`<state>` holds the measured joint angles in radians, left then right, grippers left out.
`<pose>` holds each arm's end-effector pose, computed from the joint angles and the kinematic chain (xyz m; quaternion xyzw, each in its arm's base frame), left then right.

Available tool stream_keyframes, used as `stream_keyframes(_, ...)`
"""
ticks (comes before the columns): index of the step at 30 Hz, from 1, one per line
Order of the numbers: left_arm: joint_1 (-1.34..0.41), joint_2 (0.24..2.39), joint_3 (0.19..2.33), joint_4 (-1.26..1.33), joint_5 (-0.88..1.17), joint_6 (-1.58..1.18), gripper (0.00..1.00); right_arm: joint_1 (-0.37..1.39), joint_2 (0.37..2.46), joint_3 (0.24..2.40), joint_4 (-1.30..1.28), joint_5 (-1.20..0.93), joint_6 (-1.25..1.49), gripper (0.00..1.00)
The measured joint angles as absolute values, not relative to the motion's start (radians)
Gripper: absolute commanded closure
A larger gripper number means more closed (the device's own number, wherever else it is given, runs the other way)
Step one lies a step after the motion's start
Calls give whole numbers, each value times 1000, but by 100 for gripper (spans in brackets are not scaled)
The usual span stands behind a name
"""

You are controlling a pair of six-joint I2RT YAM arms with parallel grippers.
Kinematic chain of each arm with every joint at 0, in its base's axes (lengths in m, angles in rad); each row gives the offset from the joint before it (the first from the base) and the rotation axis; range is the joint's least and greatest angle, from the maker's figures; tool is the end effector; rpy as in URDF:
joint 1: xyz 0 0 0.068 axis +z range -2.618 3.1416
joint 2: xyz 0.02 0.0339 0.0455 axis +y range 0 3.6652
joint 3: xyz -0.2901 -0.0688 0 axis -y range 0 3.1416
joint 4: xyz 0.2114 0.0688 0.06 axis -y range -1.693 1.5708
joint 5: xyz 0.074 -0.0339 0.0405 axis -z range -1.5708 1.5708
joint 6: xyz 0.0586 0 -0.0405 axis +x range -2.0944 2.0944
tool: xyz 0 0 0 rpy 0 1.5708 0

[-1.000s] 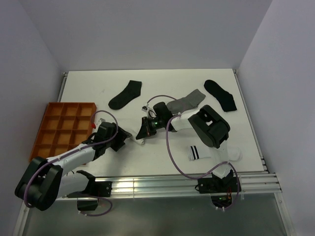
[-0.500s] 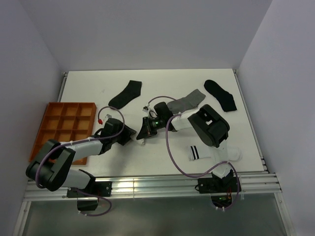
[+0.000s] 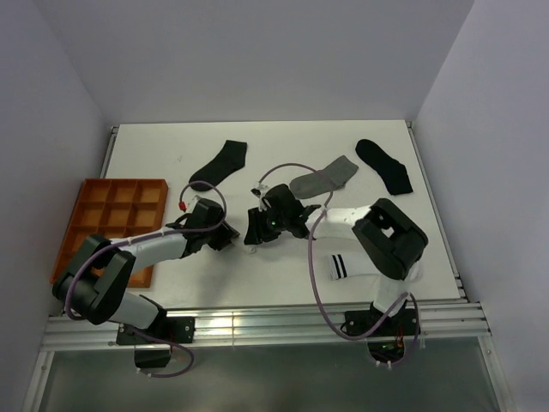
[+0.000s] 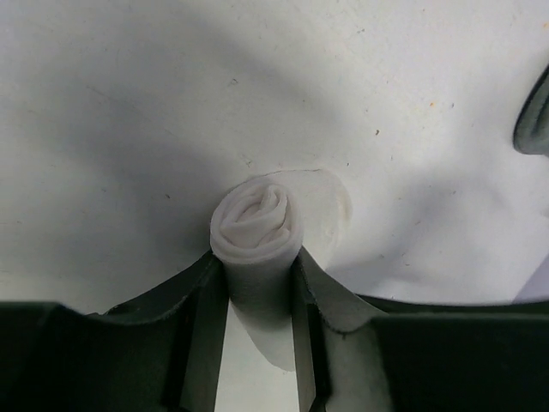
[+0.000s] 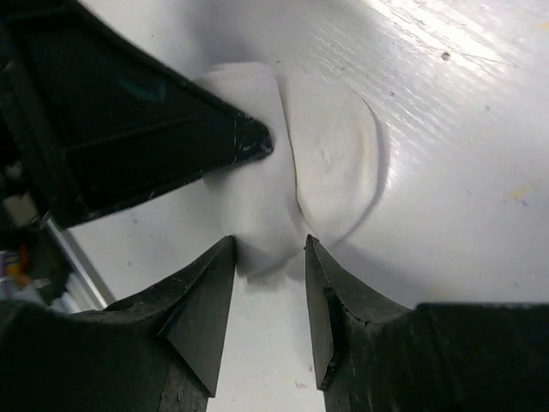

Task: Roll the socks
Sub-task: Roll the sock at the center of the board.

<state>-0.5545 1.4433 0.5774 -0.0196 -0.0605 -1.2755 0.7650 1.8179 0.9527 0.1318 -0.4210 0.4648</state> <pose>0.2141 -0.1284 0.1765 -0.3416 0.8773 -0.2488 0.2274 0.2492 0.2724 0.1874 -0.2176 0.8707 0.3853 0.2146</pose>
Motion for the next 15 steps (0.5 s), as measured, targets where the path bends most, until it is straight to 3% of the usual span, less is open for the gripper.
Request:
stream_keyframes(8, -556, 1480, 665, -148, -74, -1215, 63, 895, 1647, 869, 120, -70, 344, 53)
stream_keyframes(15, -558, 1497, 689, -173, -73, -1196, 63, 1019, 1631, 863, 150, 94, 242, 52)
